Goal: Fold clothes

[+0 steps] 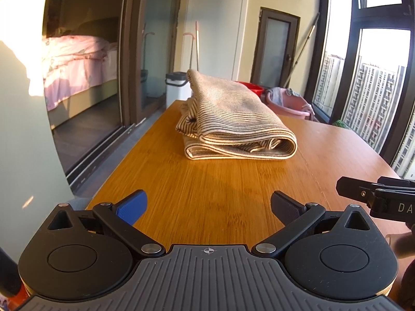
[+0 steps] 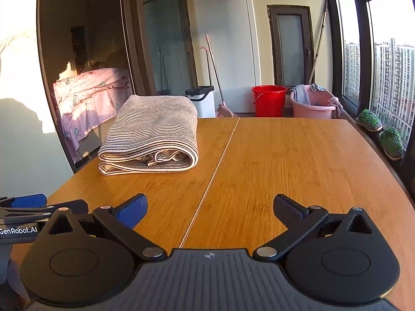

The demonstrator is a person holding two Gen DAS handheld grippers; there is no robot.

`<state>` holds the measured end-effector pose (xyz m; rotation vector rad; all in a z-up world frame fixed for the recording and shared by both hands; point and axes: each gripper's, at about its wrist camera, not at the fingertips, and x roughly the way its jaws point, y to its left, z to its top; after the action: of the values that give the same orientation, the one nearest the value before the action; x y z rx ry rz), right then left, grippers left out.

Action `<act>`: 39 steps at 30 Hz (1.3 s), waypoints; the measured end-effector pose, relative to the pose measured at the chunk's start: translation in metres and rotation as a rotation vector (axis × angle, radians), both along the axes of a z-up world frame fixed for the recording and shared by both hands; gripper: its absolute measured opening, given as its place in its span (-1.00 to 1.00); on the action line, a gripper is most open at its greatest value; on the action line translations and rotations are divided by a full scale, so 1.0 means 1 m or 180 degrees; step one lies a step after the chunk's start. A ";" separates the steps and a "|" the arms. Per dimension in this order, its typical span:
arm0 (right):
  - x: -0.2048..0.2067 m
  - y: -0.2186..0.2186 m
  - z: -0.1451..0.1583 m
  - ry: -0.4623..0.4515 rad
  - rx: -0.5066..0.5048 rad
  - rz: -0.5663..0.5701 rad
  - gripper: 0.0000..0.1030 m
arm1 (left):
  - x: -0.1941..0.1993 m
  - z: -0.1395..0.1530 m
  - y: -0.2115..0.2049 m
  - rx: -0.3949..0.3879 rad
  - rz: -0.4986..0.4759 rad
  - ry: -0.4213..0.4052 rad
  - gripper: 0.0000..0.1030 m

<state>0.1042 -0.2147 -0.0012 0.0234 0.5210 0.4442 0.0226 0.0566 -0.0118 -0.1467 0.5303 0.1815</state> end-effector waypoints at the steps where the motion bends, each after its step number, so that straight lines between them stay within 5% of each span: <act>1: 0.000 0.000 0.000 0.0004 0.0001 0.0000 1.00 | 0.000 0.000 0.001 -0.0004 -0.0001 0.0004 1.00; 39: 0.003 -0.003 -0.003 0.0136 0.0050 0.0007 1.00 | 0.005 -0.001 0.008 -0.0138 0.0000 0.0066 1.00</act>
<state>0.1071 -0.2176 -0.0043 0.0475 0.5598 0.4506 0.0278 0.0651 -0.0128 -0.1870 0.5552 0.1717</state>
